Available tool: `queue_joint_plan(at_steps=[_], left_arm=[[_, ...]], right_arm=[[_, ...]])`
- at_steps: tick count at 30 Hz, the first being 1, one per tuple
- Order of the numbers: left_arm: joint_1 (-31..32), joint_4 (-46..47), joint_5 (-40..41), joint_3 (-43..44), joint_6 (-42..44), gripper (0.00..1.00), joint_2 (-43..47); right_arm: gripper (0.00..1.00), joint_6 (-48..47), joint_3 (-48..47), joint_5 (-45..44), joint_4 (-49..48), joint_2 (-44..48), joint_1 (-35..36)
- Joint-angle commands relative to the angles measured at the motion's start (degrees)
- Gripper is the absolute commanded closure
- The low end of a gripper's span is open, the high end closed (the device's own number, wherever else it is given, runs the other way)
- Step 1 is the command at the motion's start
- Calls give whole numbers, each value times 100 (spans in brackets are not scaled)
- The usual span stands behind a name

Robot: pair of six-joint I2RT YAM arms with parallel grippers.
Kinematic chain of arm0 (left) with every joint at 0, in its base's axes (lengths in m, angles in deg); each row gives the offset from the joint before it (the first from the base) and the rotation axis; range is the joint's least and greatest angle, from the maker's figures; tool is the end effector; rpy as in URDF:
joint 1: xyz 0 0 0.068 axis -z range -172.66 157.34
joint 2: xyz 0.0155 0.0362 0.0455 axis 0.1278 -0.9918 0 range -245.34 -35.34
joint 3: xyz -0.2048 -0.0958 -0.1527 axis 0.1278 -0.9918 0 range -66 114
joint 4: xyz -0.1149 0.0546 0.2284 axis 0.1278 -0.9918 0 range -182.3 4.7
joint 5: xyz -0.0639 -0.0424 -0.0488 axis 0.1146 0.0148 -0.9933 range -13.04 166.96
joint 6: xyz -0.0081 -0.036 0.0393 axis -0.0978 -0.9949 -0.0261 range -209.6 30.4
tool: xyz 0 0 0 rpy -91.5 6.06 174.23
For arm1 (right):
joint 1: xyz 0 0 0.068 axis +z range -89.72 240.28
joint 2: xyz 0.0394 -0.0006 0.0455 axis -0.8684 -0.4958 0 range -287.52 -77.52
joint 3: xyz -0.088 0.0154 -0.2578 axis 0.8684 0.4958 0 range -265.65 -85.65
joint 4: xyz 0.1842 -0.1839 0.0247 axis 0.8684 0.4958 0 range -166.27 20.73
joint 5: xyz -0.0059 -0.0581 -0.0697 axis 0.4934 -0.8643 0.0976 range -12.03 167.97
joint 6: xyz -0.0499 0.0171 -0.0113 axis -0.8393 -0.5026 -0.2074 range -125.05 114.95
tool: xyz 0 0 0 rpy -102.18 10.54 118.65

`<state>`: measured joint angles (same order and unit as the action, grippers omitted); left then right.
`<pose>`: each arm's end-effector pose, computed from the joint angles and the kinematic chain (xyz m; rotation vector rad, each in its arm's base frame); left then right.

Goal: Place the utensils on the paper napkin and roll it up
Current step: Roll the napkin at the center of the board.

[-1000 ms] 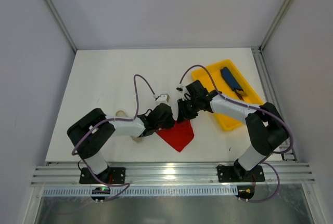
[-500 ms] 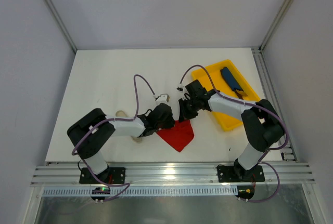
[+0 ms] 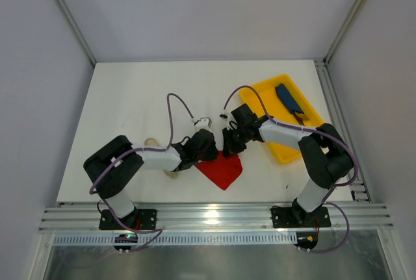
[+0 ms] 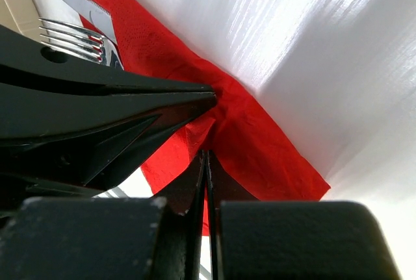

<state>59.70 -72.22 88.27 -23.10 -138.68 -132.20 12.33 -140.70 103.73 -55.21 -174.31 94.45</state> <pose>0.2049 -0.2543 0.1416 -0.0395 2.3680 -0.6886 0.2581 0.1939 0.1629 -0.5582 2.7289 0.8653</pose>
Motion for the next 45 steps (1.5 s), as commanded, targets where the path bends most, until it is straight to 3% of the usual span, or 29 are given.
queue_joint_plan(at_steps=[1,24,30,45], left_arm=[[-6,28,-41,-18,48,100,246],[-6,-245,-129,-27,127,98,703],[29,106,-516,-369,39,100,668],[196,160,-393,-668,-58,100,704]], right_arm=[[96,-16,99,149,-216,55,54],[96,2,609,96,-366,275,81],[96,19,592,61,-357,214,81],[96,98,583,-1,-339,275,81]])
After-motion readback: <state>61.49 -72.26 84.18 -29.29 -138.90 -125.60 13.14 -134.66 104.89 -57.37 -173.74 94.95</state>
